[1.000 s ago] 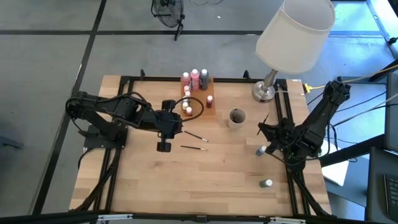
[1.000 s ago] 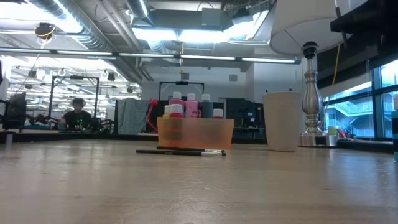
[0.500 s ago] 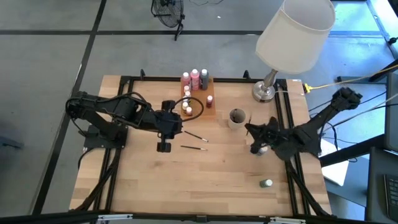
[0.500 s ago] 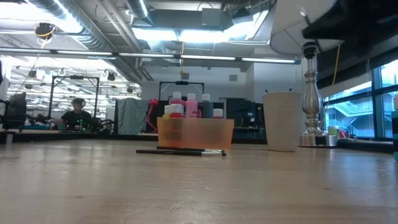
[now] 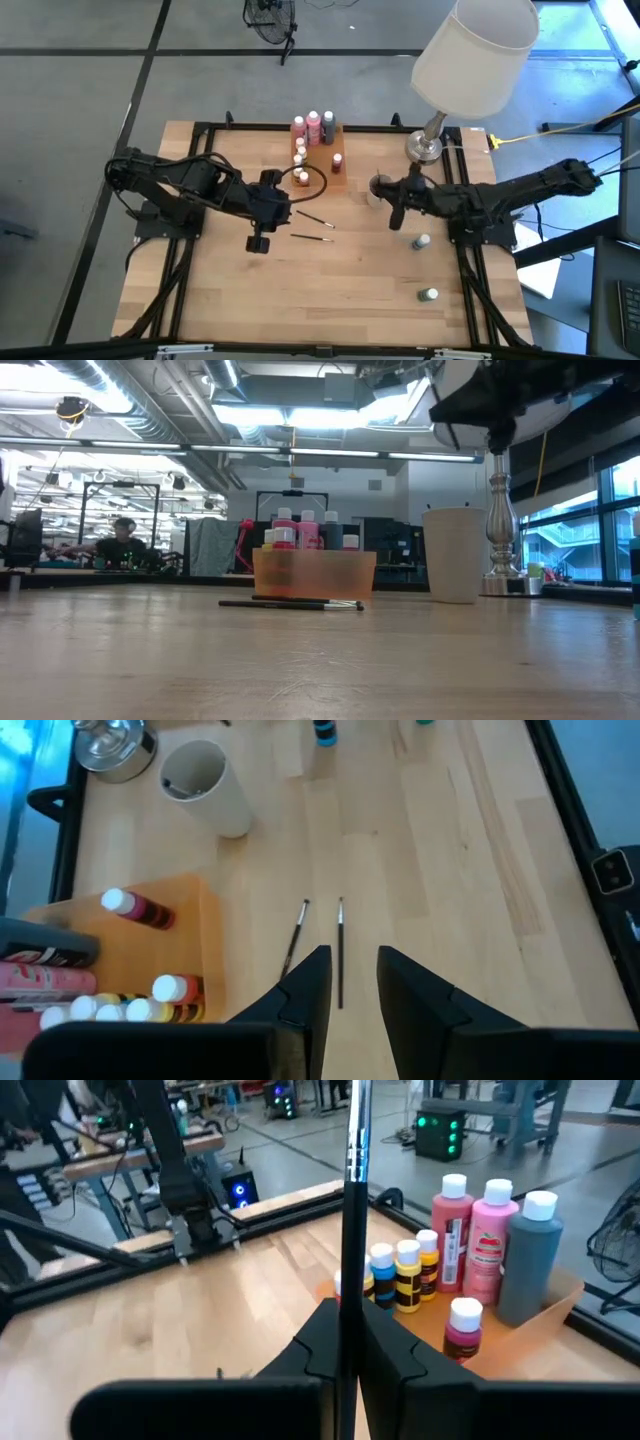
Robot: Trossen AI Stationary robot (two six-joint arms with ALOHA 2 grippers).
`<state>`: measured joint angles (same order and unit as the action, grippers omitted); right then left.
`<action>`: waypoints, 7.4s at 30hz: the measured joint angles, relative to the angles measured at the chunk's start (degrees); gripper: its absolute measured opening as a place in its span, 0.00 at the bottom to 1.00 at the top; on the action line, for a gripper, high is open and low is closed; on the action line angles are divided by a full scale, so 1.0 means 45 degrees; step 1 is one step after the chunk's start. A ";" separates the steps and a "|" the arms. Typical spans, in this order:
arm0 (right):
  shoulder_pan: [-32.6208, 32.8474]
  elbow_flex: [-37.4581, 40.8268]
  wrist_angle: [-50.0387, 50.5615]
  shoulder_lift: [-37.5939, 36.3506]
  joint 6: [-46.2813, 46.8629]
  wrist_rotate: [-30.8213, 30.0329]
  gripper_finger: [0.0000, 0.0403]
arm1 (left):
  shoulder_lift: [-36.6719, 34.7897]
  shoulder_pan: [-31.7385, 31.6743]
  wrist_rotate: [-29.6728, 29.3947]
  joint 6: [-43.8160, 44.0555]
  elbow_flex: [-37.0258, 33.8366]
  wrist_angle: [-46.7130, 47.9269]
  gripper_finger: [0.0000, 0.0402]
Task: Pick & Place Paint Supplies
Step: Put the black paint brush into the light brown cup, then put the green paint bottle into the orange bin
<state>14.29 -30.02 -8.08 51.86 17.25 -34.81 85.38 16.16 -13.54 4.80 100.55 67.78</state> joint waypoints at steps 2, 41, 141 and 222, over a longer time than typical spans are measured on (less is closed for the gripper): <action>-0.0695 0.0000 0.0041 0.0000 -0.0335 0.0788 0.04 | 0.0000 0.0086 -0.0010 0.0000 0.0000 0.0074 0.20; -0.5656 0.2331 -0.0617 -0.0044 -0.0730 0.6268 0.04 | 0.0000 -0.1544 0.0398 -0.1015 0.0000 0.0901 0.19; 0.3856 -0.4095 0.6888 -0.0068 1.2821 1.1133 0.36 | -0.0010 0.1988 -0.0379 0.2331 -0.0224 0.0254 0.39; 1.1717 -0.4099 0.6210 0.5979 2.2600 0.6801 0.74 | -0.0121 0.2682 -0.1724 0.3502 -0.3521 -0.2271 0.40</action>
<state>67.02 -48.47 19.87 78.76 118.95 -4.20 84.84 28.23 -21.30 20.56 84.71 57.56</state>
